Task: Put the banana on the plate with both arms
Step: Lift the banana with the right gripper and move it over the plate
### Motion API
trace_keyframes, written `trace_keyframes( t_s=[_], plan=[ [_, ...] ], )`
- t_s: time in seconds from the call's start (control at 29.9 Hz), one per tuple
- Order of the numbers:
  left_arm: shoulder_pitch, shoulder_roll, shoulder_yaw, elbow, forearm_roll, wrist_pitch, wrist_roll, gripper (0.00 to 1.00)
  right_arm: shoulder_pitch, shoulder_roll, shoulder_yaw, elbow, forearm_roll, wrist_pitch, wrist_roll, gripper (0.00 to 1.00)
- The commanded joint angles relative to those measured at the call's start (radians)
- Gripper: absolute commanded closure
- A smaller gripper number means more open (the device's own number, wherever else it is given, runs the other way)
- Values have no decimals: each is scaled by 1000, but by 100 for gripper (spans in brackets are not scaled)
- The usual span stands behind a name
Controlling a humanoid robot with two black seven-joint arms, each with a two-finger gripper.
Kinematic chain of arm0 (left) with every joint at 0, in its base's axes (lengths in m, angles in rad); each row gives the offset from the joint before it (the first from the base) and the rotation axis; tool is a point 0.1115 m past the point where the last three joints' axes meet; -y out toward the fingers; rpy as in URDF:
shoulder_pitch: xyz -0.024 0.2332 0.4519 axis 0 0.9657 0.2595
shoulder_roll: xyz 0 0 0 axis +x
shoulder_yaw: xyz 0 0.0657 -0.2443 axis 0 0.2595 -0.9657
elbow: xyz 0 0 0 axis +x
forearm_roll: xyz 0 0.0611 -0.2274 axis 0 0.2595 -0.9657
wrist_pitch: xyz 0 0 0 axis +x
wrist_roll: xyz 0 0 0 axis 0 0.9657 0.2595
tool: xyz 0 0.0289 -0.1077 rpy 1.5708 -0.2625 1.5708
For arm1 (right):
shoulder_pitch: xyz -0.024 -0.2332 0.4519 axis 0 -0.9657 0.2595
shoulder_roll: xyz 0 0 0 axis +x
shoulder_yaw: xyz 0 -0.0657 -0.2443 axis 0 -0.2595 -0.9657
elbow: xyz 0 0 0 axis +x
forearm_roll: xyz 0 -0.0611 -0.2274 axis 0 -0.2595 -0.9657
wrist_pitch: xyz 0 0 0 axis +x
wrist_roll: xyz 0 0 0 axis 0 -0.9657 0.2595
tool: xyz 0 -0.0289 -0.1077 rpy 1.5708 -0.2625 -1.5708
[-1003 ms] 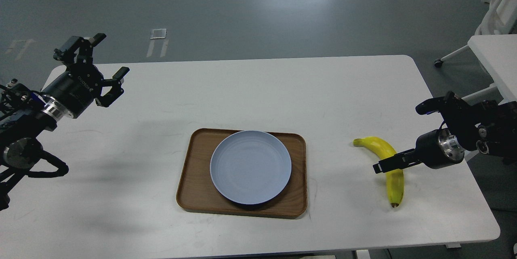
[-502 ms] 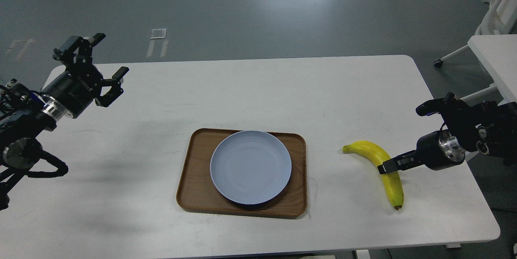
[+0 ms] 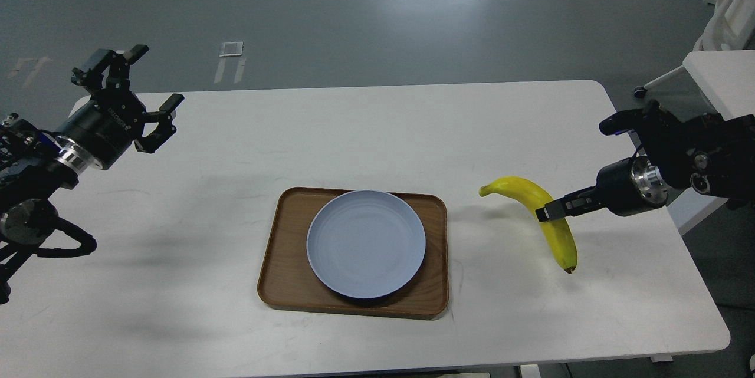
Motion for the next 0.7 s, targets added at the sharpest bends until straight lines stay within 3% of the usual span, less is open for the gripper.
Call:
trace_keyframes(
  t_s=[0.0, 0.23, 0.67],
  plan=[
    [-4, 0, 0, -2, 0, 0, 0, 2, 76, 89, 0, 9, 117, 19, 0, 80],
    [-2, 3, 0, -12, 0, 0, 0, 2, 96, 307, -1, 3, 289, 14, 0, 80],
    [-1, 5, -11, -14, -1, 0, 0, 2, 18, 543, -4, -51, 429, 7, 0, 77]
  ],
)
